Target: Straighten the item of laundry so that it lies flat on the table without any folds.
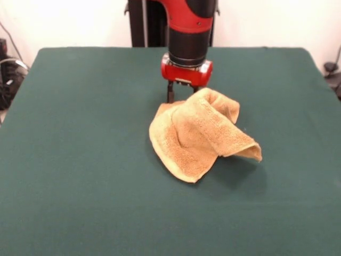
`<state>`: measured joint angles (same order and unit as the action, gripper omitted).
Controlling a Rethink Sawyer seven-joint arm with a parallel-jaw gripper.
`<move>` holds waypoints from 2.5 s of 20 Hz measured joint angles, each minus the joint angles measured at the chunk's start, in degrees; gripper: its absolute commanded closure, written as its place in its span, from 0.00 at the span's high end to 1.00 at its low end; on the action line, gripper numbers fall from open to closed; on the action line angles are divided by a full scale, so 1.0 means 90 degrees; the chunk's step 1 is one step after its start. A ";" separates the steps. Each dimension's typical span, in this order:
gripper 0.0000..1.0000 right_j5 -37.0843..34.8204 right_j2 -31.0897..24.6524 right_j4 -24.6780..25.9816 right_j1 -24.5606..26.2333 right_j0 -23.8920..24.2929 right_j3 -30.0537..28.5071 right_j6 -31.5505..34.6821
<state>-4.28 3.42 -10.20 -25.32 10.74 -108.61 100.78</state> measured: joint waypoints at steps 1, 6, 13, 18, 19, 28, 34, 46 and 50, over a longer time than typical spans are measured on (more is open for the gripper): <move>1.00 0.0005 0.0049 -0.0125 0.0012 -0.0056 -0.0032 0.0066; 1.00 0.0129 0.0134 -0.0400 0.0020 -0.0168 -0.0136 0.0439; 1.00 0.0150 0.0133 -0.0400 0.0026 -0.0157 -0.0143 0.0504; 1.00 0.0043 0.0272 -0.0395 -0.0014 -0.0267 -0.0173 0.0504; 1.00 0.0004 0.0299 -0.0391 -0.0023 -0.0286 -0.0184 0.0504; 1.00 -0.1900 0.0862 0.0021 -0.0829 -0.0673 -0.0459 0.0504; 1.00 -0.2659 0.0927 0.0254 -0.1224 -0.0696 -0.0397 0.0504; 1.00 -0.2694 0.0767 0.0737 -0.1008 -0.0356 0.0622 0.0504; 1.00 -0.2692 0.0698 0.0811 -0.0937 -0.0244 0.0865 0.0504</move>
<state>-28.52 9.70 -2.90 -33.75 8.55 -100.83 105.31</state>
